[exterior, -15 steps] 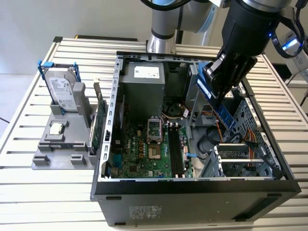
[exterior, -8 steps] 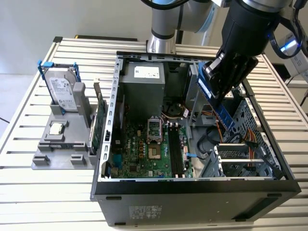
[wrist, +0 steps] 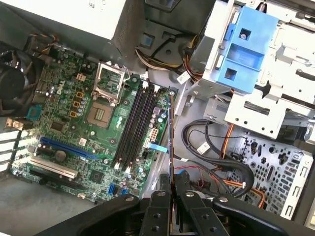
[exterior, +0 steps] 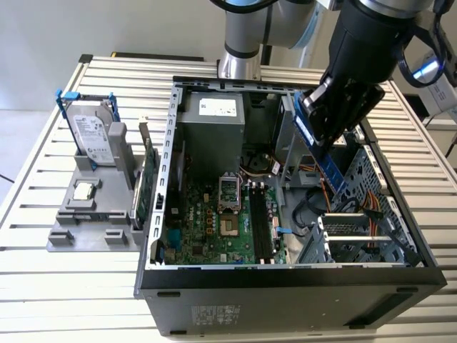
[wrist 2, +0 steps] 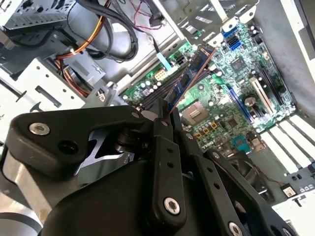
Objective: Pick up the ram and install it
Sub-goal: 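Insert the ram into the slot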
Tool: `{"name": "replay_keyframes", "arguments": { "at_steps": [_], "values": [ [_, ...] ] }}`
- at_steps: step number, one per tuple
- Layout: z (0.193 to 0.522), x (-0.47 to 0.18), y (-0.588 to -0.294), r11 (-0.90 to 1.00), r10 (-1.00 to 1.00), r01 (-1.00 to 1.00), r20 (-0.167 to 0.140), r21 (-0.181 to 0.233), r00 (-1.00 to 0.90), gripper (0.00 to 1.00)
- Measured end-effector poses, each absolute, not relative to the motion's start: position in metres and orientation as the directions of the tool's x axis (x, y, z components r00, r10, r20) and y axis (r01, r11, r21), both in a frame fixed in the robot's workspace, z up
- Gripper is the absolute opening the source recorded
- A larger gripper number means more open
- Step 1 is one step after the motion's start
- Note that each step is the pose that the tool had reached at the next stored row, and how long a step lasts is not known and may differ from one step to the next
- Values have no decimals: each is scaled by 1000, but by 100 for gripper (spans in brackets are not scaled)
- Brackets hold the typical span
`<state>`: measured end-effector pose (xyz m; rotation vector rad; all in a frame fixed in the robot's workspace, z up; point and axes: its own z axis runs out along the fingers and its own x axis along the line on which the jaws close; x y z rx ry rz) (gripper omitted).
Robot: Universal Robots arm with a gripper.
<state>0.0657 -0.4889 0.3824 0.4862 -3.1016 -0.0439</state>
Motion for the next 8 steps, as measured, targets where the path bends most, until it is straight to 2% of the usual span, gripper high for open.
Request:
{"name": "replay_keyframes", "arguments": {
  "at_steps": [8],
  "values": [
    [382,66,-489,966,-256,-256,-2,28,-967,0]
  ]
}}
